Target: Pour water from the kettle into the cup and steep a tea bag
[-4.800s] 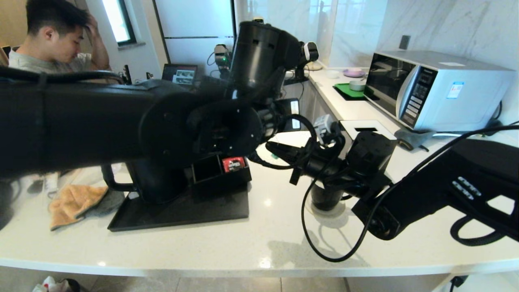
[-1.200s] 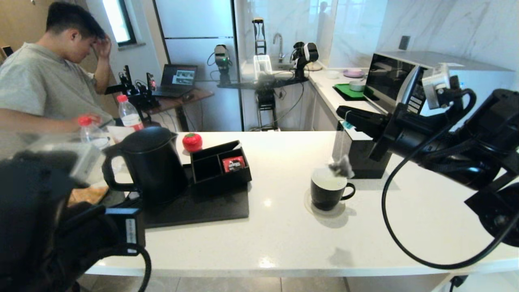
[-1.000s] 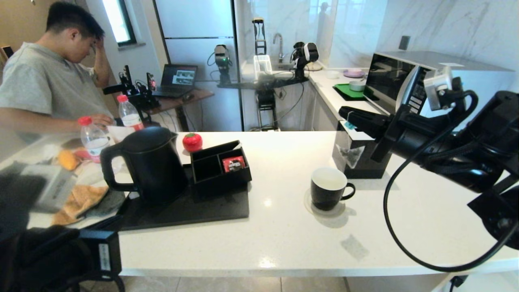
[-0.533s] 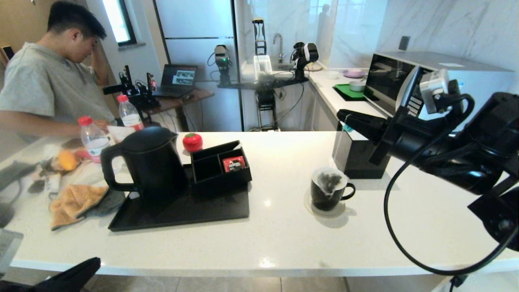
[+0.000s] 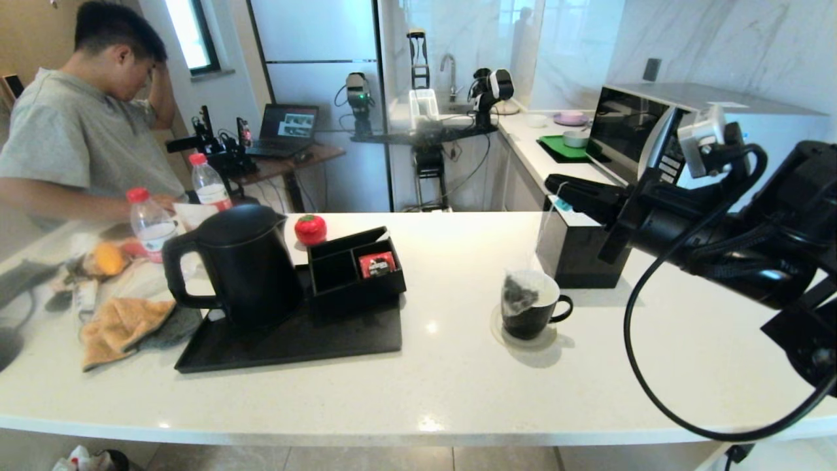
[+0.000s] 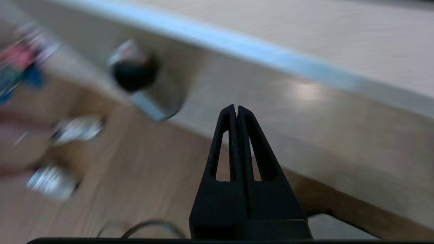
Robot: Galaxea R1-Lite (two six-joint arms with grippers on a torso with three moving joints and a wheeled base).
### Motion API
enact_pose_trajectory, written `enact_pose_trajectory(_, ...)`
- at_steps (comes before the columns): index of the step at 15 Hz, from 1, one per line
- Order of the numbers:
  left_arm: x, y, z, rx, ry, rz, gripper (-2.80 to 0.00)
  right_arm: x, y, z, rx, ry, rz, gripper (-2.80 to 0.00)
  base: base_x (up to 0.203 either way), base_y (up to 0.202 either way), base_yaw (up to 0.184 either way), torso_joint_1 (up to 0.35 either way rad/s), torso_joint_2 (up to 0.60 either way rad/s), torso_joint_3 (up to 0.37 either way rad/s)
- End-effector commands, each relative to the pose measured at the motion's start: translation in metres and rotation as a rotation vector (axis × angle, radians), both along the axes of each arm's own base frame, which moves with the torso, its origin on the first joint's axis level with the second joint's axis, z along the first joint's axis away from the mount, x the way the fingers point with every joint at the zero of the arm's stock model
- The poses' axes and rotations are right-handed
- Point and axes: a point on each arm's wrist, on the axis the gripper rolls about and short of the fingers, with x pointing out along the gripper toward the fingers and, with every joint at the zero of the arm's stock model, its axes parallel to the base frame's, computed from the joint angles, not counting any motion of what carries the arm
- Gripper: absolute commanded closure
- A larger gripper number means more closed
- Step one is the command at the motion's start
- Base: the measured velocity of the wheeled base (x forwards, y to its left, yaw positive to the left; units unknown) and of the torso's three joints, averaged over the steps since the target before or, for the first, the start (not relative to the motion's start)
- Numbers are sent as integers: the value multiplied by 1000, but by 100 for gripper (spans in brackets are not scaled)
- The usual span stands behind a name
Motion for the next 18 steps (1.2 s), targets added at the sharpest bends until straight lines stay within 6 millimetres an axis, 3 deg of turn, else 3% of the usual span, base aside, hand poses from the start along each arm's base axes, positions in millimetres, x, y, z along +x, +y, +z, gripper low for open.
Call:
enact_pose_trajectory(1, -1, 7, -6, 31, 53, 162, 0, 0, 0, 0, -1, -2, 2, 0, 0, 0, 0, 0, 0, 0)
enact_pose_trajectory(4, -5, 18, -11, 136, 127, 398, 0, 1, 1, -2, -3, 3, 1, 0, 0, 0, 0, 0, 0, 0)
enact_pose_trajectory(7, -14, 18, -13, 179, 45, 409, 0, 1, 1, -2, -3, 3, 1, 0, 0, 0, 0, 0, 0, 0)
enact_pose_trajectory(11, -20, 13, -10, 124, -126, 79, 0, 2, 0, -2, -2, 2, -4, 0, 0, 0, 0, 0, 0, 0)
enact_pose_trajectory(15, -20, 6, -11, -4, -177, -223, 0, 1, -4, 0, 1, -6, -16, 0, 0, 0, 0, 0, 0, 0)
enact_pose_trajectory(18, -33, 2, -17, -108, -251, -462, 0, 0, -5, 2, 2, -10, -20, 0, 0, 0, 0, 0, 0, 0)
